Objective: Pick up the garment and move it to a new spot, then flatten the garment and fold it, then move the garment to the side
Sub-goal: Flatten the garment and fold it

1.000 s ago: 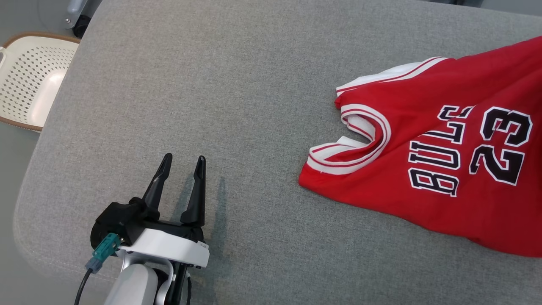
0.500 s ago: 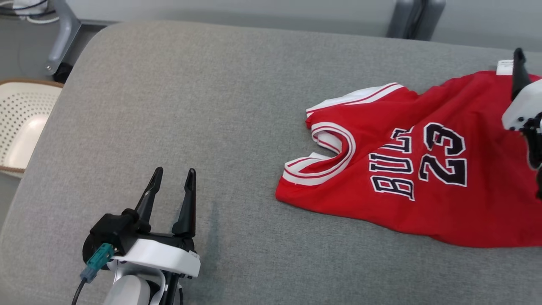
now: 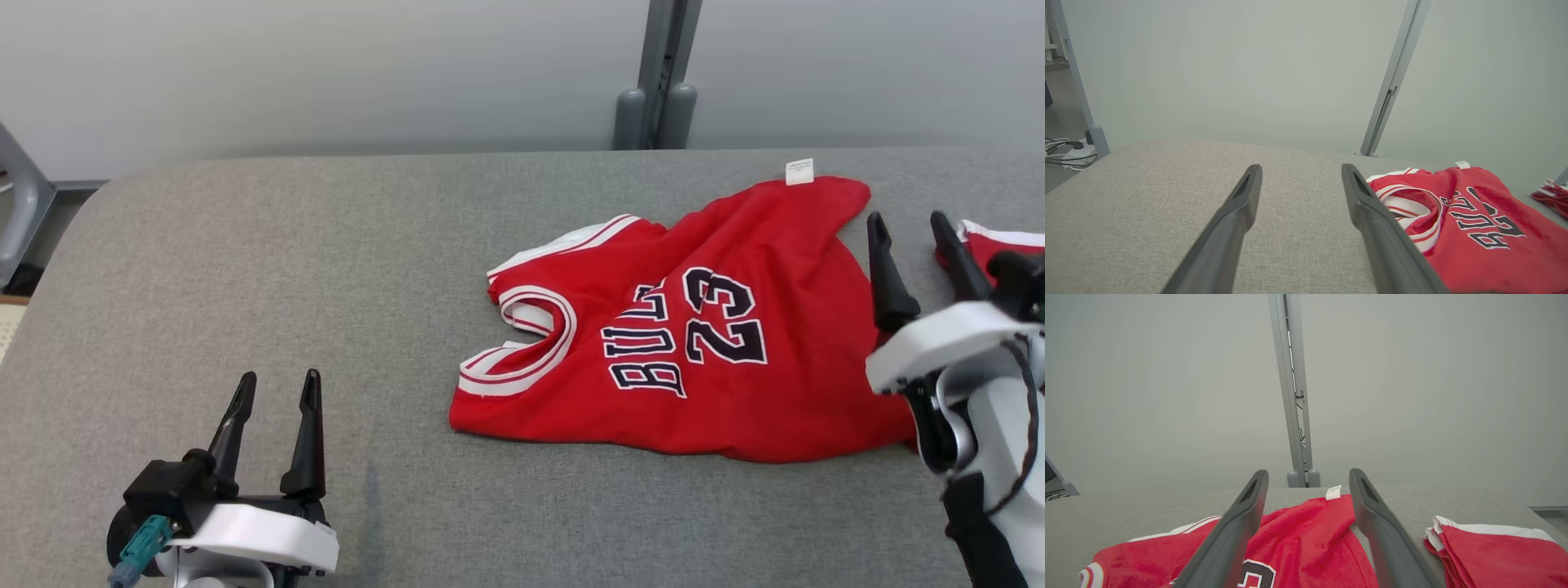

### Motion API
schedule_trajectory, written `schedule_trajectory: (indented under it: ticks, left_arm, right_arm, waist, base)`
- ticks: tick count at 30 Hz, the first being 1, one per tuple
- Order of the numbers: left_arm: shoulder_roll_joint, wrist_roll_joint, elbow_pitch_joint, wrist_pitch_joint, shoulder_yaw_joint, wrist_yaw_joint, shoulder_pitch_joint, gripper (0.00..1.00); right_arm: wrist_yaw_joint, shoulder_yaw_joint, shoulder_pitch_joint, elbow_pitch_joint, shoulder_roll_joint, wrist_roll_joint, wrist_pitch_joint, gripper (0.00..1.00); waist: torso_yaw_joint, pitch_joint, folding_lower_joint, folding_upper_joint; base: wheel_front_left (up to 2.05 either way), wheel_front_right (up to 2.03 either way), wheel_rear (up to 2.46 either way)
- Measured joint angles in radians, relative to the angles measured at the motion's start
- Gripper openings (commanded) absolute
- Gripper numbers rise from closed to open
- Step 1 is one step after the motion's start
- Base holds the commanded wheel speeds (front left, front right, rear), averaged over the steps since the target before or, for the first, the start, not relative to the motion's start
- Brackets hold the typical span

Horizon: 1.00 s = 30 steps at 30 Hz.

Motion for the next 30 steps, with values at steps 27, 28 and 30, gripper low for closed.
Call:
schedule_trajectory:
  ticks: [27, 28, 30]
  left_arm:
    - [0.015, -0.027, -0.056, 0.047, -0.011, 0.022, 0.065, 1.00]
    - [0.017, -0.027, -0.056, 0.053, -0.012, 0.022, 0.065, 1.00]
    - [0.023, -0.034, -0.054, 0.074, -0.018, 0.020, 0.064, 1.00]
  right_arm:
    - [0.000, -0.164, 0.499, -0.501, 0.084, -0.013, 0.024, 1.00]
    - [0.000, -0.163, 0.499, -0.502, 0.085, -0.013, 0.024, 1.00]
    - [0.000, -0.162, 0.499, -0.502, 0.087, -0.013, 0.025, 1.00]
  waist:
    - [-0.060, -0.046, -0.0001, 0.0000]
    - [-0.060, -0.044, 0.0000, 0.0000]
    - [-0.061, -0.042, 0.0000, 0.0000]
  base:
    - [0.00, 0.00, 0.00]
    - [0.00, 0.00, 0.00]
    - [0.00, 0.00, 0.00]
